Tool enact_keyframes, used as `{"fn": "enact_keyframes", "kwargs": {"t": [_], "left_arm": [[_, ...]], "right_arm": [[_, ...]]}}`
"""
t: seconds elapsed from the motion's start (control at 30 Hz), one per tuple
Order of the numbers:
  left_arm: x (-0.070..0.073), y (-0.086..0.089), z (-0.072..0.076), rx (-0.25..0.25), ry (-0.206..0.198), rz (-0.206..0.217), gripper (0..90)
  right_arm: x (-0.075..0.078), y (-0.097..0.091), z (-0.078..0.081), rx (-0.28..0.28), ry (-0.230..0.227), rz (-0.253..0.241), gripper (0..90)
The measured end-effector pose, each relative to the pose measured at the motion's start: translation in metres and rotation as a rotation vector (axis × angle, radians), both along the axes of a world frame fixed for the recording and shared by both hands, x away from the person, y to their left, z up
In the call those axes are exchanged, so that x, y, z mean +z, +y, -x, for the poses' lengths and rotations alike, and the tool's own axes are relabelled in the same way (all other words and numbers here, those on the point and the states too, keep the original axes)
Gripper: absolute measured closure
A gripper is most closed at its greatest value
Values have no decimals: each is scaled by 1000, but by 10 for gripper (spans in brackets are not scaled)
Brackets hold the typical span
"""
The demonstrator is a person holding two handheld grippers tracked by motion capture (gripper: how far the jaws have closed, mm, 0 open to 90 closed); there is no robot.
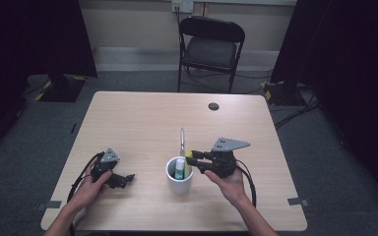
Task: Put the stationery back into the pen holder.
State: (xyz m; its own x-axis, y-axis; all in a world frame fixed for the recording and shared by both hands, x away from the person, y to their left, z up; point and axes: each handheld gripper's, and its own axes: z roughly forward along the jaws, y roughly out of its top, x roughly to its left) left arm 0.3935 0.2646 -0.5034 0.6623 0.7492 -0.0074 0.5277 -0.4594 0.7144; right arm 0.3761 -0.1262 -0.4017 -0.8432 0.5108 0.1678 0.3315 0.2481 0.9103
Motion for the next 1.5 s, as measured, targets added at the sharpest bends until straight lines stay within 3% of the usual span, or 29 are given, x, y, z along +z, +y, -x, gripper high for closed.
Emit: {"fn": "enact_keyframes", "kwargs": {"t": [0.6,0.93,1.5], "left_arm": [[0,0,0,0,0,0,0],[0,0,0,0,0,-1,0],[0,0,0,-1,1,-1,0]], "right_arm": [[-13,3,0,9,26,42,670],[-12,0,-2,18,31,17,599],[-3,-13,-6,-11,26,-26,592]]}}
